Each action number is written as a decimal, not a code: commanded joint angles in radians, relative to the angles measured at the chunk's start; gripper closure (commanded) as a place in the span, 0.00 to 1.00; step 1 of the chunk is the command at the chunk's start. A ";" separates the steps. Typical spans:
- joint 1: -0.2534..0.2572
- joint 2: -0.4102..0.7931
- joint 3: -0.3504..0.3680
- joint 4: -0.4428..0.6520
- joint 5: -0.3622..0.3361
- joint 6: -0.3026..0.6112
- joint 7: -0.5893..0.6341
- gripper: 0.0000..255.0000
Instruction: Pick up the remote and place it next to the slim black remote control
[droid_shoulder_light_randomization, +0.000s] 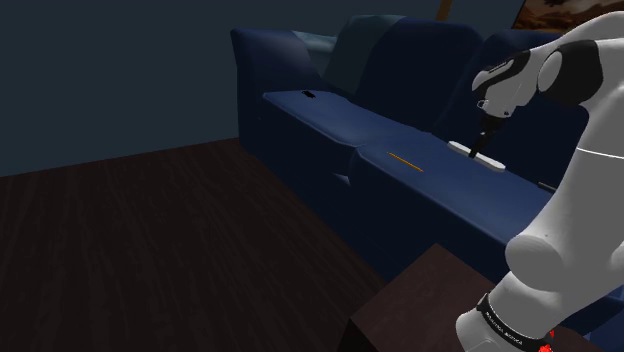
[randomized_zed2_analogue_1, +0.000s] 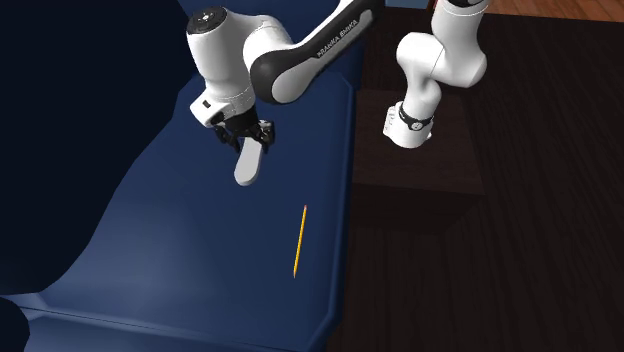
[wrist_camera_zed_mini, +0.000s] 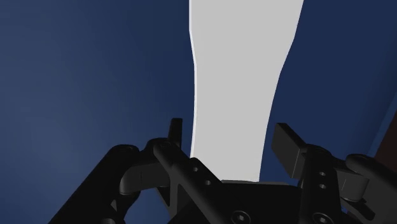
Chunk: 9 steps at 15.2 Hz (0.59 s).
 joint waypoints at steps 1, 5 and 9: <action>-0.017 -0.030 -0.018 -0.035 -0.015 0.007 -0.033 1.00; -0.057 -0.075 -0.055 -0.090 -0.039 0.022 -0.105 1.00; -0.102 -0.105 -0.093 -0.125 -0.056 0.030 -0.183 1.00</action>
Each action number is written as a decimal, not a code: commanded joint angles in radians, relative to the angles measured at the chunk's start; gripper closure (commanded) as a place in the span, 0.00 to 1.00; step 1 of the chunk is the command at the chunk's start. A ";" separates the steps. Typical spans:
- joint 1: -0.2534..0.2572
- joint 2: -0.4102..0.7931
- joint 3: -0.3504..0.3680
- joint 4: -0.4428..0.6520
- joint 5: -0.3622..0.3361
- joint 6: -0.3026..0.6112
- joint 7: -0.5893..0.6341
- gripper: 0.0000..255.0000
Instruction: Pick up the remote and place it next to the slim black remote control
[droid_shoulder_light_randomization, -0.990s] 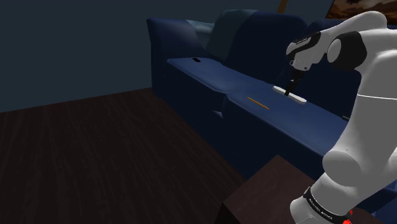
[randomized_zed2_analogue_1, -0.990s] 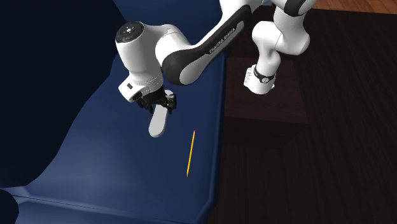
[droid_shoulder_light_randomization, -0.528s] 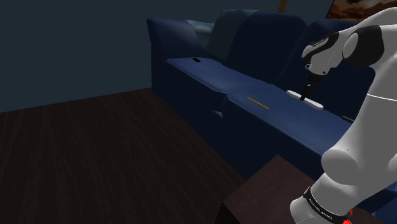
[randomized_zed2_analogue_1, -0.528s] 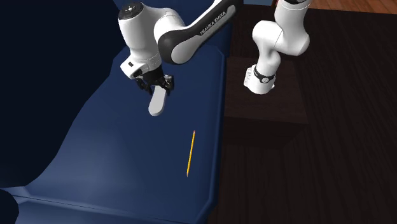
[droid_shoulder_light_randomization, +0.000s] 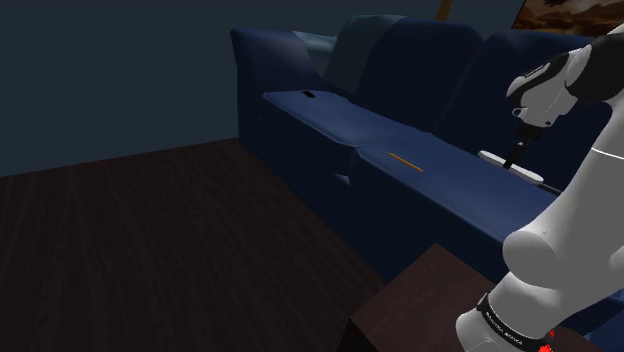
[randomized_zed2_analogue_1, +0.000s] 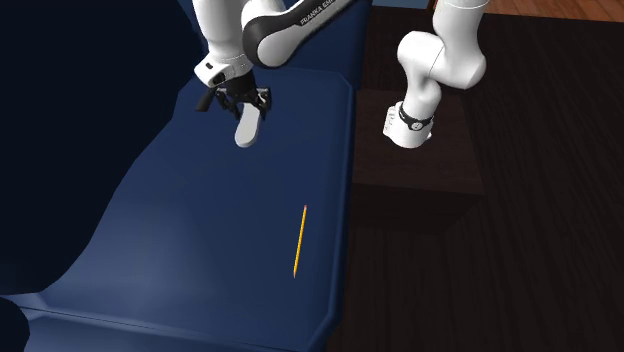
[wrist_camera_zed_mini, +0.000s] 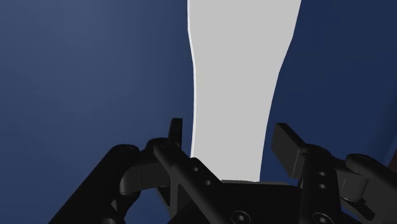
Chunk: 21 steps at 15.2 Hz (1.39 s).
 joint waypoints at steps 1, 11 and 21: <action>-0.023 -0.018 -0.020 -0.022 -0.011 0.006 -0.041 1.00; -0.161 -0.006 -0.115 -0.017 0.001 0.003 -0.279 1.00; -0.360 0.128 -0.176 0.107 0.104 -0.041 -0.563 1.00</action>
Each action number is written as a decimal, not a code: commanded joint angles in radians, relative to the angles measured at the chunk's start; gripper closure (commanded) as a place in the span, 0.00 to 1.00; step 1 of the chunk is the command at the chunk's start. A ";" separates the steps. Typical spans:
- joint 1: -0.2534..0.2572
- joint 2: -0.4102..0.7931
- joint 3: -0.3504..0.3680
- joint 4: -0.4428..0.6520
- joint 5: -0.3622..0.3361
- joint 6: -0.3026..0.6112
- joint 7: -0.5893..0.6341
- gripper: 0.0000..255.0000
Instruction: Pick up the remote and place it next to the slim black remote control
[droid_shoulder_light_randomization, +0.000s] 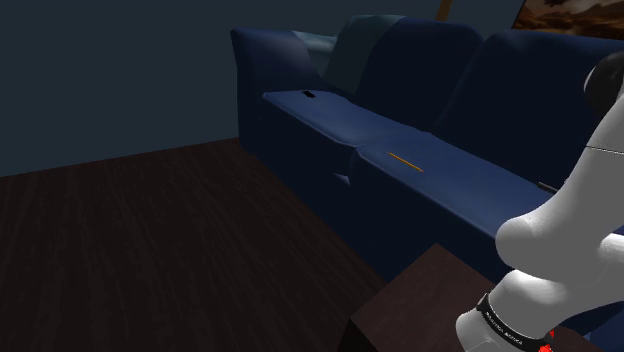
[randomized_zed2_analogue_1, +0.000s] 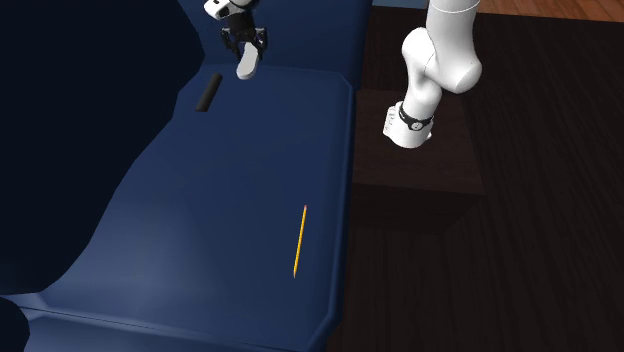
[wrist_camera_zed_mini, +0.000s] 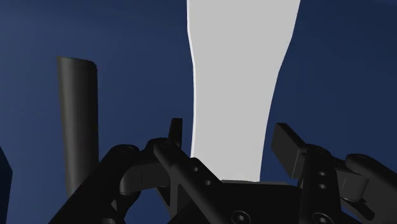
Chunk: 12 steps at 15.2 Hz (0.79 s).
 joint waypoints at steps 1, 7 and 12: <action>-0.051 0.039 -0.006 0.038 0.030 -0.014 -0.064 1.00; -0.070 0.073 0.007 0.007 0.060 0.041 -0.090 1.00; -0.081 0.105 0.022 -0.025 0.089 0.095 -0.109 1.00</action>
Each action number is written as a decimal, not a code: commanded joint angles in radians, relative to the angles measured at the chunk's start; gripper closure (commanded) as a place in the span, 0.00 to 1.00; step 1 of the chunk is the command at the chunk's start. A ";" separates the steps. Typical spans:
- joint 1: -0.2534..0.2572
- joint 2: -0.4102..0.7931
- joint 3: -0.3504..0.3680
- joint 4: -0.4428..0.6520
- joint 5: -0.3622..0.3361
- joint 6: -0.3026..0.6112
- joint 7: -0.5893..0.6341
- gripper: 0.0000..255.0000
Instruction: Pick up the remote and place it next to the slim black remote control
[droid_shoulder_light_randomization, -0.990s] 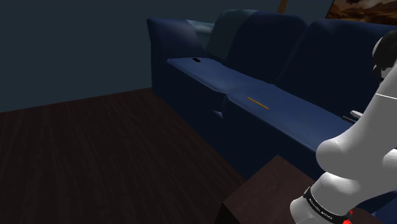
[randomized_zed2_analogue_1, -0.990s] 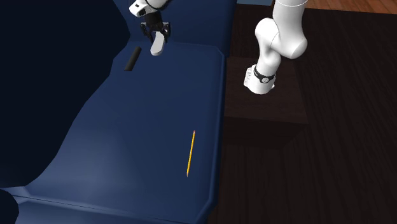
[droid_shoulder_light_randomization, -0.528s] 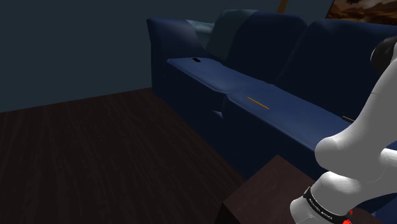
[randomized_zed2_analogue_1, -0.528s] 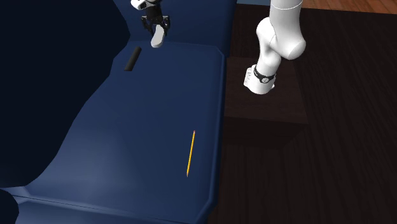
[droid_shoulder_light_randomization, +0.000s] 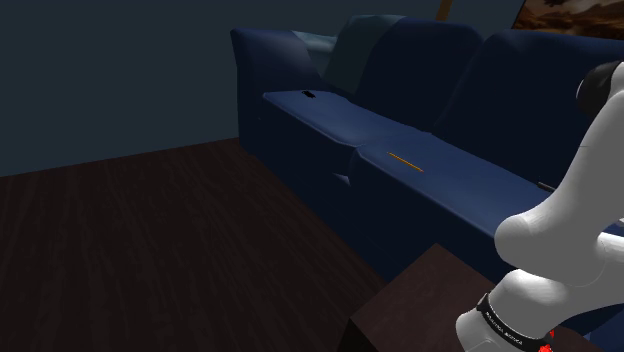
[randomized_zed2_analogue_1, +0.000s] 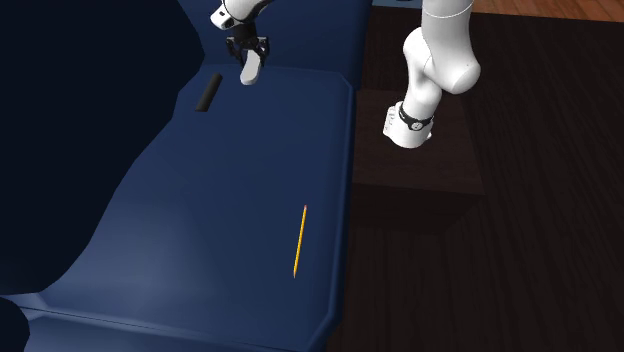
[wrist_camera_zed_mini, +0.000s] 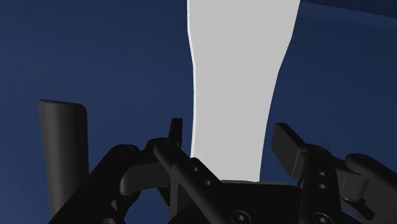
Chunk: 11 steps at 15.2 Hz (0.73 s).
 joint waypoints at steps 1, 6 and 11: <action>-0.007 0.016 0.007 -0.007 0.014 0.019 -0.009 1.00; -0.018 0.043 0.022 -0.027 0.039 0.059 -0.025 1.00; -0.018 0.043 0.022 -0.027 0.039 0.059 -0.025 1.00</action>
